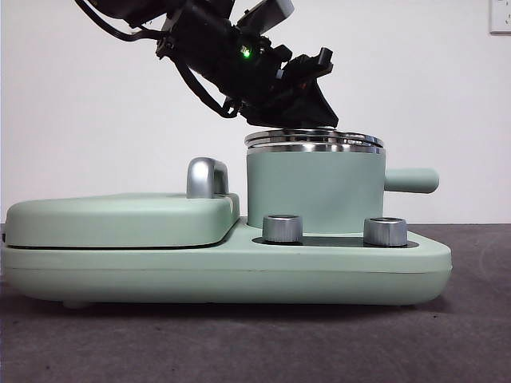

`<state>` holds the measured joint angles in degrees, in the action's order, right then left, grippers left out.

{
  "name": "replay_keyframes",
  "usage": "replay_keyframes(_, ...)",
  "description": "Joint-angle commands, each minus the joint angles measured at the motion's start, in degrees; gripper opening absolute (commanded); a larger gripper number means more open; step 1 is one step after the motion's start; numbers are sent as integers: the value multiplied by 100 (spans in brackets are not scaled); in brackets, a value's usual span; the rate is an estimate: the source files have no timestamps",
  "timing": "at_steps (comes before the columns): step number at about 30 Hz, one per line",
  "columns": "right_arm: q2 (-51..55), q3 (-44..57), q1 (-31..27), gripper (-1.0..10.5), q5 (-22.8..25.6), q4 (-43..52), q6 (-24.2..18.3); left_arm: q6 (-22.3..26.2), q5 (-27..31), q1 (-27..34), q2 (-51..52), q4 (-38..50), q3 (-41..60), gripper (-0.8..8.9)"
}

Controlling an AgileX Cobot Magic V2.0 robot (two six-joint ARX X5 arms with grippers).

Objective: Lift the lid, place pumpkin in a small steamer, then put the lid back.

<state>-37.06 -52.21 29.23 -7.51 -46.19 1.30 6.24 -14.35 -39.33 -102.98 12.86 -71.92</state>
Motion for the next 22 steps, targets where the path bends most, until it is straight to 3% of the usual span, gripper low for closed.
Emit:
replay_keyframes(1, -33, -39, 37, 368, 11, 48, -50, 35, -46, -105, 61, 2, -46, 9)
replay_keyframes(22, -33, -39, 37, 368, 13, -57, -48, 227, -9, -52, 144, 332, -46, 9)
